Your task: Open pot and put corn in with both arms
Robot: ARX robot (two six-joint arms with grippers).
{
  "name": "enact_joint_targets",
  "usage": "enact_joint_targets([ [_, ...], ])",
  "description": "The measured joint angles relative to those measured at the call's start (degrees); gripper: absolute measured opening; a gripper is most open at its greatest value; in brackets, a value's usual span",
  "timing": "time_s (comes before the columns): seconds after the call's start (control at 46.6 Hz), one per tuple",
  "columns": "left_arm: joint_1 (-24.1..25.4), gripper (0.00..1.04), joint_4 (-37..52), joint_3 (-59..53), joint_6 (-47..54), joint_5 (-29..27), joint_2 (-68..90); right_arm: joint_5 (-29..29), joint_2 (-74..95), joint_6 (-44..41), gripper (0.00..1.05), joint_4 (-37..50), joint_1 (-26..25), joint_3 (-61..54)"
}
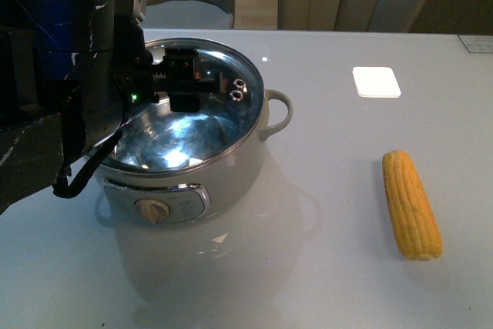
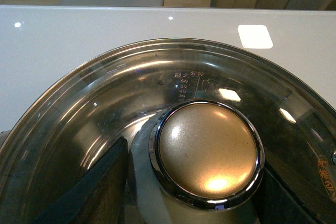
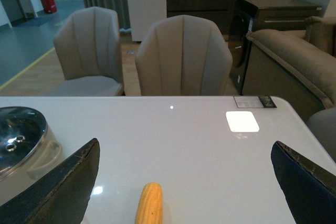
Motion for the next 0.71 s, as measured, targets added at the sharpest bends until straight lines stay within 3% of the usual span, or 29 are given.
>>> enact_joint_targets([
  [0.107, -0.07, 0.56, -0.50, 0.24, 0.72, 0.70, -0.13, 0.02, 0.00, 0.00, 0.96, 0.00, 0.00, 0.00],
  [0.15, -0.17, 0.49, -0.87, 0.44, 0.37, 0.42, -0.35, 0.00, 0.00, 0.00, 0.96, 0.00, 0.00, 0.00],
  [0.214, -0.22, 0.46, -1.25, 0.44, 0.76, 0.35, -0.63, 0.00, 0.00, 0.00, 0.96, 0.00, 0.00, 0.00],
  [0.707, -0.33, 0.45, -4.92, 0.66, 0.94, 0.22, -3.48, 0.02, 0.00, 0.00, 0.96, 0.00, 0.00, 0.00],
])
